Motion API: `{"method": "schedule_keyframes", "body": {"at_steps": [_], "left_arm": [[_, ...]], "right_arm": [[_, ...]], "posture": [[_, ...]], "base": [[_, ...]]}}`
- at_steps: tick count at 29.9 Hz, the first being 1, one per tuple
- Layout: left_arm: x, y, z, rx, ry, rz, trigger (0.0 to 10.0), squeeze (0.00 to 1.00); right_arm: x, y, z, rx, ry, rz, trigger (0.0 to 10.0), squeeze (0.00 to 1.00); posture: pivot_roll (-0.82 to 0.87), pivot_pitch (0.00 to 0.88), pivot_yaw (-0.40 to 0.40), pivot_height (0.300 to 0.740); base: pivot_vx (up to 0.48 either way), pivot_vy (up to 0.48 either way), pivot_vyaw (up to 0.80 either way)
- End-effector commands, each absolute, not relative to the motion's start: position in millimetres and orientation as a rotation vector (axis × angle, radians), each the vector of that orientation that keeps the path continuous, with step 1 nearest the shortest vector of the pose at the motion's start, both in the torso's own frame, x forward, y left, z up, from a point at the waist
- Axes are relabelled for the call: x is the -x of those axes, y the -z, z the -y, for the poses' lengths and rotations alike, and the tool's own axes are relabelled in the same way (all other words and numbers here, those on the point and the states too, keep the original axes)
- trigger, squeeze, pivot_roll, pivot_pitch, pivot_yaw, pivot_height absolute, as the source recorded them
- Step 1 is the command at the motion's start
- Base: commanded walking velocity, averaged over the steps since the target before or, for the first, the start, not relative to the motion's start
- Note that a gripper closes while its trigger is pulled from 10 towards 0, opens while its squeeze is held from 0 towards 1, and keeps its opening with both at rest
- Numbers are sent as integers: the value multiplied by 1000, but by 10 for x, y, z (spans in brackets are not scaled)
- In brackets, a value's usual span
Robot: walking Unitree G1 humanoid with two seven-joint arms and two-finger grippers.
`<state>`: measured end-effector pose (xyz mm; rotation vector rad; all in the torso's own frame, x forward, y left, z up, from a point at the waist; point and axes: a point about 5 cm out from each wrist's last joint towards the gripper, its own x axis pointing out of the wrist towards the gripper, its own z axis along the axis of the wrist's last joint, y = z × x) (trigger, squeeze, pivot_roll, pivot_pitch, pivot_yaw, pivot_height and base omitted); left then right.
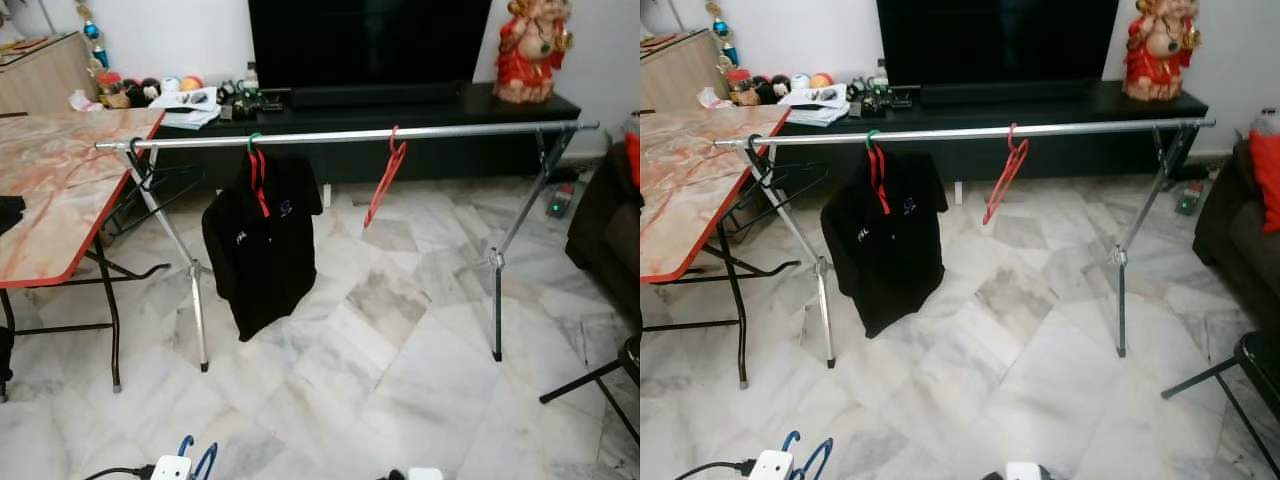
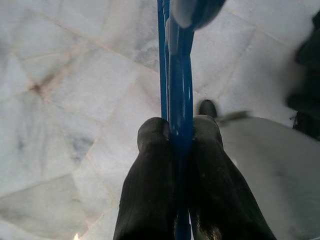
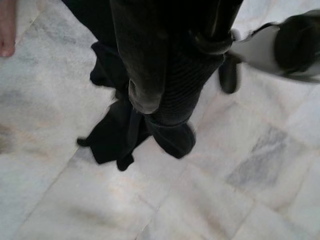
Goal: Hang hanger
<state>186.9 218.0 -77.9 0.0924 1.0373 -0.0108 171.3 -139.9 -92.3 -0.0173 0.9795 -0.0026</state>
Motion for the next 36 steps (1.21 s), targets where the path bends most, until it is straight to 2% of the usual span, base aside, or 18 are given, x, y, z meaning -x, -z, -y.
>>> {"method": "schedule_keyframes", "body": {"at_steps": [1, 8, 11, 13, 14, 15, 17, 19, 20, 22, 24, 29, 34, 36], "left_arm": [[-1846, 778, -2237, -113, 5, -1045, 10000, 0], [-1852, 773, -2238, -112, 4, -1032, 10000, 0], [-1860, 768, -2236, -105, -2, -1015, 10000, 0], [-1869, 761, -2240, -116, -6, -1000, 10000, 0], [-1869, 761, -2240, -116, -6, -1000, 10000, 0], [-1870, 759, -2243, -113, -11, -993, 10000, 0], [-1872, 756, -2243, -109, -11, -981, 10000, 0], [-1879, 748, -2242, -109, -13, -959, 10000, 0], [-1879, 748, -2242, -109, -13, -959, 10000, 0], [-1895, 729, -2245, -113, -26, -908, 10000, 0], [-1905, 719, -2240, -114, -23, -885, 10000, 0], [-1972, 658, -2189, -149, 65, -785, 10000, 0], [-2012, 628, -2128, -204, 184, -754, 10000, 0], [-2469, 301, -2117, -206, 312, -629, 10000, 0]], "right_arm": [[-1792, 886, 1270, 4, -19, -962, 10000, 0], [-1984, 785, 1174, -1, -7, -906, 10000, 0], [-2095, 725, 1232, -4, 15, -863, 10000, 0], [-2258, 607, 1611, 7, 88, -756, 10000, 0], [-2258, 607, 1611, 7, 88, -756, 10000, 0], [-2257, 562, 1879, -4, 113, -700, 10000, 0], [-2337, 466, 2031, -2, 118, -633, 10000, 0], [-2535, 295, 2081, 9, 108, -540, 10000, 0], [-2535, 295, 2081, 9, 108, -540, 10000, 0], [-2818, 58, 2032, 37, 92, -445, 10000, 0], [-2917, -22, 2004, 88, 76, -432, 10000, 0], [-3319, -495, 1839, 89, 13, -233, 10000, 0], [-3492, -710, 1773, 138, 20, -194, 10000, 0], [-3562, -788, 1732, 159, 4, -201, 10000, 0]], "posture": [[12, 21, 34, 740], [16, 21, 34, 740], [17, 19, 34, 740], [18, 16, 37, 740], [18, 16, 37, 740], [11, 14, 39, 740], [2, 12, 40, 740], [5, 8, 38, 740], [5, 8, 38, 740], [9, 3, 37, 740], [14, 0, 37, 740], [12, 0, 37, 740], [10, 0, 29, 740], [14, 0, 23, 740]], "base": [[0, 0, 0], [0, 0, 0], [0, 0, 0], [0, 0, 0], [0, 0, 0], [0, 0, 0], [0, 0, 0], [0, 0, 0], [0, 0, 0], [0, 0, 0], [0, 0, 0], [0, 0, 0], [0, 0, 0], [0, 0, 0]]}}
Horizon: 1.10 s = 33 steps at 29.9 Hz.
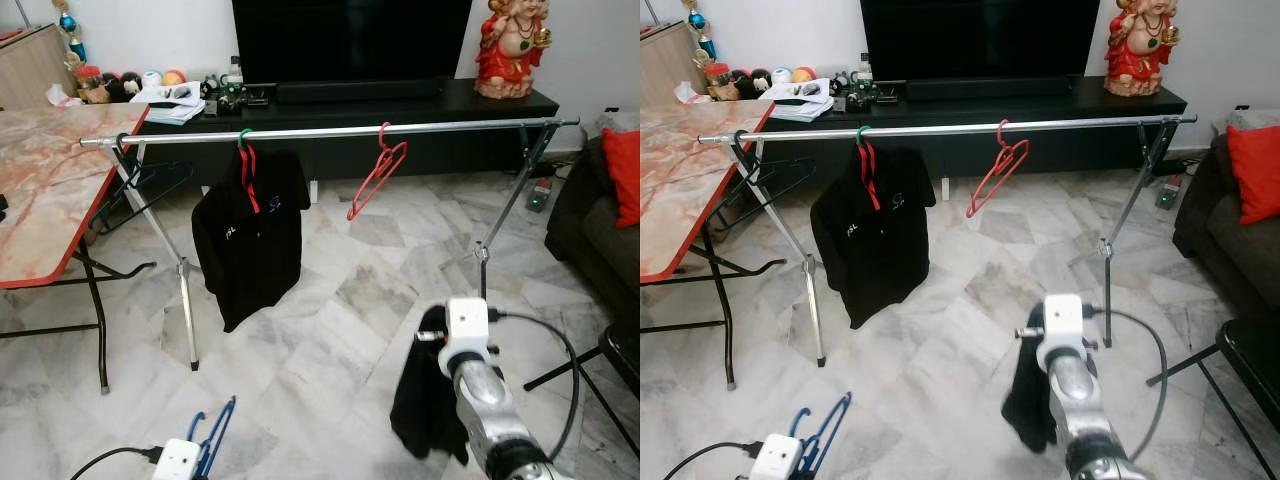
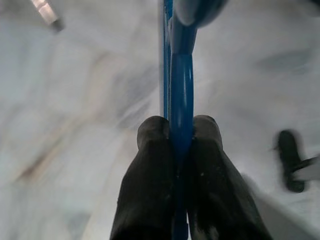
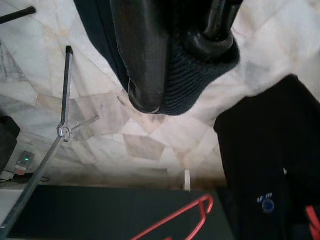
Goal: Hang hanger
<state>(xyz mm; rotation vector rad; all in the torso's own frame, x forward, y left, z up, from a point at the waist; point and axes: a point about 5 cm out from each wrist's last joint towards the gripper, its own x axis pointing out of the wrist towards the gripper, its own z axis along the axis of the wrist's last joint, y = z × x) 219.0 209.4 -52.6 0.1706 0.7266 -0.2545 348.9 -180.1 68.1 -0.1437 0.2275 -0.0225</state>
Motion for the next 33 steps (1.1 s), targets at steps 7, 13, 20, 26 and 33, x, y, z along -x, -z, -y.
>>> {"method": "schedule_keyframes", "body": {"at_steps": [7, 13, 20, 26, 33], "left_arm": [[-2890, -266, -2069, -383, 686, -541, 10000, 0], [-2804, -412, -1971, -353, 944, -587, 10000, 0], [-2685, -705, -1944, -373, 1120, -636, 10000, 0], [-2725, -854, -1851, -376, 1124, -581, 10000, 0], [-2755, -938, -1787, -357, 1092, -547, 10000, 0]], "right_arm": [[-3701, -1029, 1568, 195, -58, -135, 10000, 0], [-3781, -1160, 1477, 194, -75, -122, 10000, 0], [-3863, -1293, 1378, 198, -85, -124, 10000, 0], [-3887, -1339, 1310, 197, -100, -127, 10000, 0], [-3889, -1327, 1300, 191, -97, -146, 10000, 0]], "posture": [[15, 6, 5, 740], [12, 11, -1, 740], [24, 18, -14, 740], [25, 22, -18, 740], [25, 23, -18, 740]], "base": [[0, 0, 0], [0, 0, 0], [0, 0, 0], [0, 0, 0], [0, 0, 0]]}}
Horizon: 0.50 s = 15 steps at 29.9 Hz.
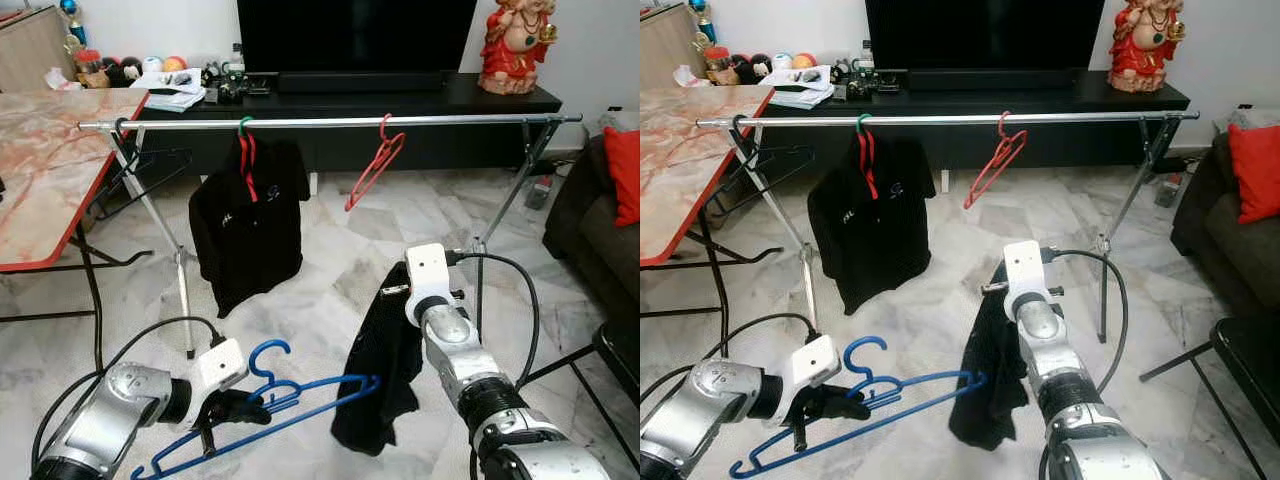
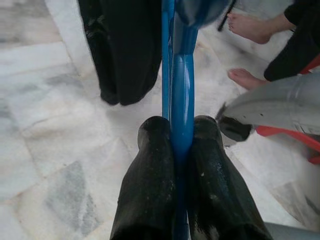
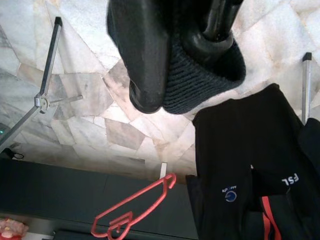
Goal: Hang hanger
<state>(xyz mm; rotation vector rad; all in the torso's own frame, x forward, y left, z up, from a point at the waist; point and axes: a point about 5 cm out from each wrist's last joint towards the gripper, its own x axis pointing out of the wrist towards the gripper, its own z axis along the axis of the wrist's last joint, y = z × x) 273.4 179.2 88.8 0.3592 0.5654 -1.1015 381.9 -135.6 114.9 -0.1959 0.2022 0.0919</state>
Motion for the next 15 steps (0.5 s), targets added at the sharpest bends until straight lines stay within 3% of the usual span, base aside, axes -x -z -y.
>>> {"method": "schedule_keyframes", "body": {"at_steps": [1, 8, 15], "left_arm": [[-2757, -943, -1787, -352, 1085, -548, 10000, 0], [-2654, -990, -1762, -354, 1172, -594, 10000, 0], [-2659, -1025, -1679, -359, 1204, -556, 10000, 0]], "right_arm": [[-3887, -1319, 1296, 191, -98, -151, 10000, 0], [-3877, -1251, 1377, 201, -59, -204, 10000, 0], [-3957, -1437, 1271, 198, -78, -166, 10000, 0]], "posture": [[22, 22, -17, 740], [27, 22, -18, 740], [23, 21, -21, 740]], "base": [[0, 0, 0], [0, 0, 0], [0, 0, 0]]}}
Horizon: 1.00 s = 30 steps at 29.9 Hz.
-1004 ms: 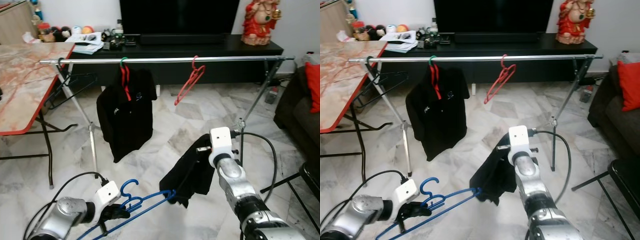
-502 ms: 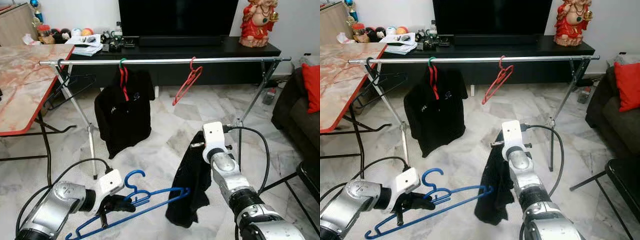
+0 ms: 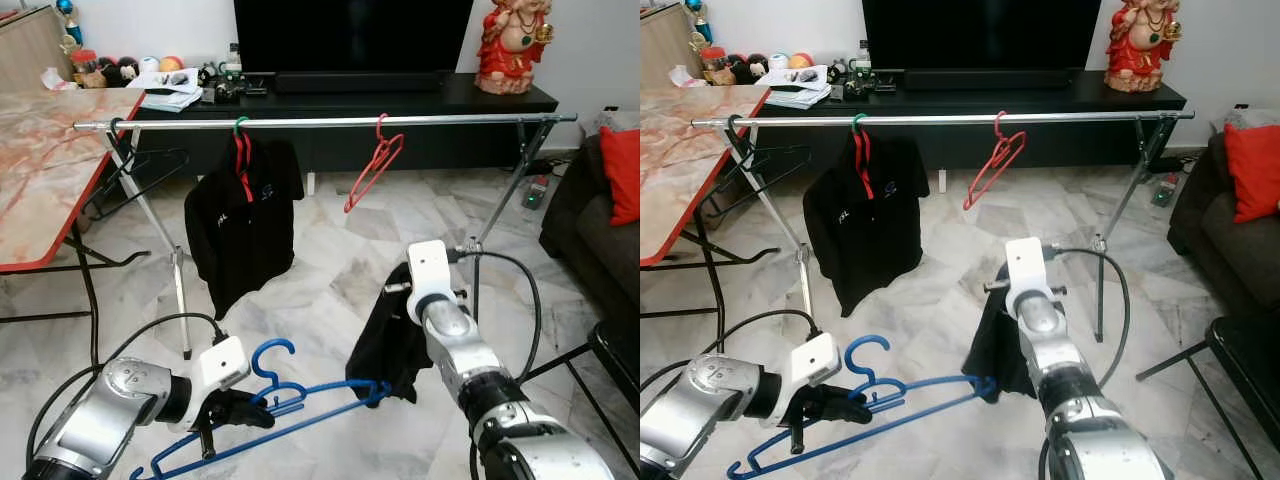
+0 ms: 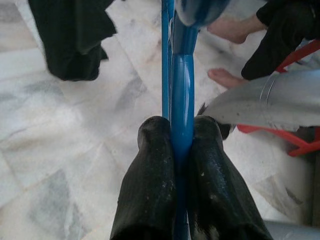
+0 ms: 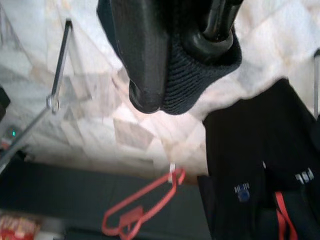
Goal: Hang hanger
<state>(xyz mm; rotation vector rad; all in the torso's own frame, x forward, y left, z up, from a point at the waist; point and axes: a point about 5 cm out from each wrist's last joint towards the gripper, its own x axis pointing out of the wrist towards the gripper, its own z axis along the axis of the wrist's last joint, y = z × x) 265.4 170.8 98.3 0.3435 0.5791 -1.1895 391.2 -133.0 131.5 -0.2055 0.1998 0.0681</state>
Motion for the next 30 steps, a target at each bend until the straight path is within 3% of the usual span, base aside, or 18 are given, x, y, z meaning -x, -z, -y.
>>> {"method": "schedule_keyframes", "body": {"at_steps": [1, 7, 30], "left_arm": [[-2675, -1028, -1668, -360, 1190, -551, 10000, 0], [-2878, -1071, -1632, -414, 1027, -463, 10000, 0], [-3060, -1080, -1582, -432, 882, -372, 10000, 0]], "right_arm": [[-3962, -1450, 1254, 197, -83, -165, 10000, 0], [-3975, -1506, 1147, 189, -126, -151, 10000, 0], [-3945, -1461, 1172, 181, -138, -163, 10000, 0]], "posture": [[24, 21, -21, 740], [26, 25, -27, 740], [20, 20, -25, 740]], "base": [[0, 0, 0], [0, 0, 0], [0, 0, 0]]}}
